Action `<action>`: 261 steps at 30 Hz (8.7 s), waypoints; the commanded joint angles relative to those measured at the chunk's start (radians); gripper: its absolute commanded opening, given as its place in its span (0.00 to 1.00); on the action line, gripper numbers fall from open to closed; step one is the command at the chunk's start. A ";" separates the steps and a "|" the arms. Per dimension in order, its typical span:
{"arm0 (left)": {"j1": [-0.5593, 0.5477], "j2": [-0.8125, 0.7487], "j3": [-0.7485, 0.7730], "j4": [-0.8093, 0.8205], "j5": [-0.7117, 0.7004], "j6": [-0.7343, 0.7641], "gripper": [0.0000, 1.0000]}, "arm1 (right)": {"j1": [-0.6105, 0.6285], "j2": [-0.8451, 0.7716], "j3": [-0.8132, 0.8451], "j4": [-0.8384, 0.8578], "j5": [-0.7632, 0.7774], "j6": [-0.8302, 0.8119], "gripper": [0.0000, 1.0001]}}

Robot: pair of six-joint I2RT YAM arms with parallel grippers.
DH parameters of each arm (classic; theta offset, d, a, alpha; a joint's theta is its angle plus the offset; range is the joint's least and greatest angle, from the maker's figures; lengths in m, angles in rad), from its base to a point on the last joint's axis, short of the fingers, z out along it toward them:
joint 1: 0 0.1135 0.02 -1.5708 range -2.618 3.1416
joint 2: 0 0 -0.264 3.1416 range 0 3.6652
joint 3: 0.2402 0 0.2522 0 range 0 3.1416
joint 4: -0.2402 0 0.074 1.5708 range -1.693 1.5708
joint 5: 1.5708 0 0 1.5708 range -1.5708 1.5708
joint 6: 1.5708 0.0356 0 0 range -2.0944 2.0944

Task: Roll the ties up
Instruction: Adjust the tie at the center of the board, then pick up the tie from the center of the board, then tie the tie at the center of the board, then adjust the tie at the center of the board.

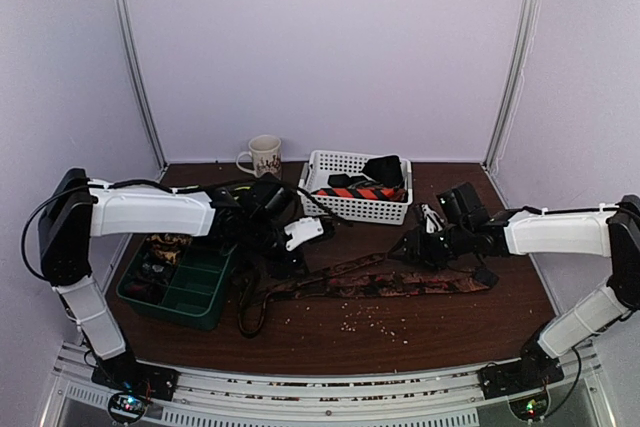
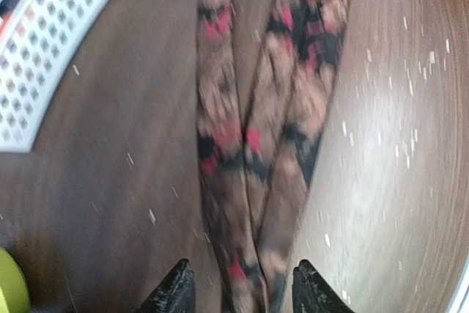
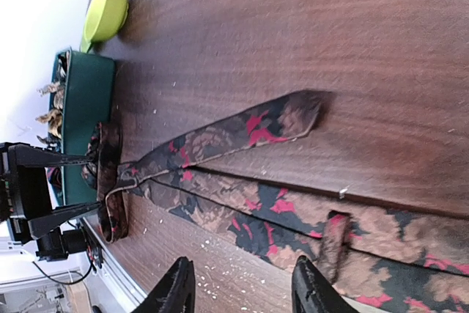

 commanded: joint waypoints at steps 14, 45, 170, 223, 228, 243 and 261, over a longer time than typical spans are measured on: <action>0.006 0.375 0.267 0.344 0.147 -0.245 0.47 | -0.096 -0.106 -0.118 -0.029 -0.007 -0.036 0.43; -0.026 0.266 0.352 -0.013 0.051 0.057 0.00 | -0.181 -0.096 -0.177 -0.020 -0.038 -0.077 0.41; -0.064 0.434 0.400 0.107 0.235 -0.227 0.46 | -0.295 0.028 0.035 -0.326 0.106 -0.310 0.38; 0.033 0.059 -0.011 0.256 0.047 -0.290 0.57 | -0.324 0.237 0.237 -0.636 0.483 -0.465 0.27; 0.033 0.086 0.006 0.232 0.068 -0.281 0.54 | -0.326 0.297 0.305 -0.695 0.608 -0.495 0.26; -0.001 0.144 0.026 0.243 0.111 -0.258 0.51 | -0.373 0.123 0.289 -0.629 0.468 -0.450 0.40; -0.119 -0.080 -0.196 0.269 0.084 0.073 0.50 | -0.240 -0.030 0.059 -0.246 -0.021 -0.189 0.44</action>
